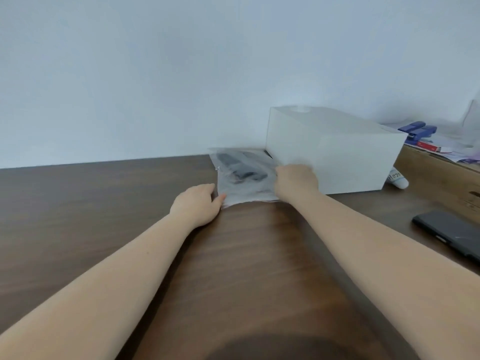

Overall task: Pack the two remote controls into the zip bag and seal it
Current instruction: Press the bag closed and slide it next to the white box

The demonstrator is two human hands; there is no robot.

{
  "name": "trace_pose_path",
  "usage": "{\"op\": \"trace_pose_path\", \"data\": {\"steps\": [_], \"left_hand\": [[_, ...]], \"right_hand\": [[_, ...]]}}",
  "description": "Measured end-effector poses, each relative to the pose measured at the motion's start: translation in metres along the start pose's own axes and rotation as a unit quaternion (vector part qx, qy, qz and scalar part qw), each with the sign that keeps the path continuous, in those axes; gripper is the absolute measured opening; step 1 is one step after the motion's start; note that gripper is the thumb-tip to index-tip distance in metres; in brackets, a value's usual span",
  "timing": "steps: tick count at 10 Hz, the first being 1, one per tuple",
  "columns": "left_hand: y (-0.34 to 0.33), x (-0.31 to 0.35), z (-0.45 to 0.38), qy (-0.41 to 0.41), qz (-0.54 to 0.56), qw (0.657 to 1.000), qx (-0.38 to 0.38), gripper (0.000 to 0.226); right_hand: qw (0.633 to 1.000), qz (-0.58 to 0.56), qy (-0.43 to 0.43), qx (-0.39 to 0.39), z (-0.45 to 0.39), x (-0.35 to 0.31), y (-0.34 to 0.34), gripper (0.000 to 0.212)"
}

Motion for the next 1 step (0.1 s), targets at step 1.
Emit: {"op": "trace_pose_path", "data": {"steps": [1], "left_hand": [[0.0090,0.0007,0.0248,0.002,-0.016,1.000,0.017,0.035]], "right_hand": [[0.992,-0.128,-0.002,-0.020,0.0325,0.0306,0.0339,0.018]]}}
Point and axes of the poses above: each hand's wrist, its own z-axis away from the middle knuckle, its own y-axis out of the back of the hand, x = y × z, the point moved 4 cm from there along -z, towards the middle knuckle, and after that the axes turned 14 degrees about -y, right-handed, at the moved point
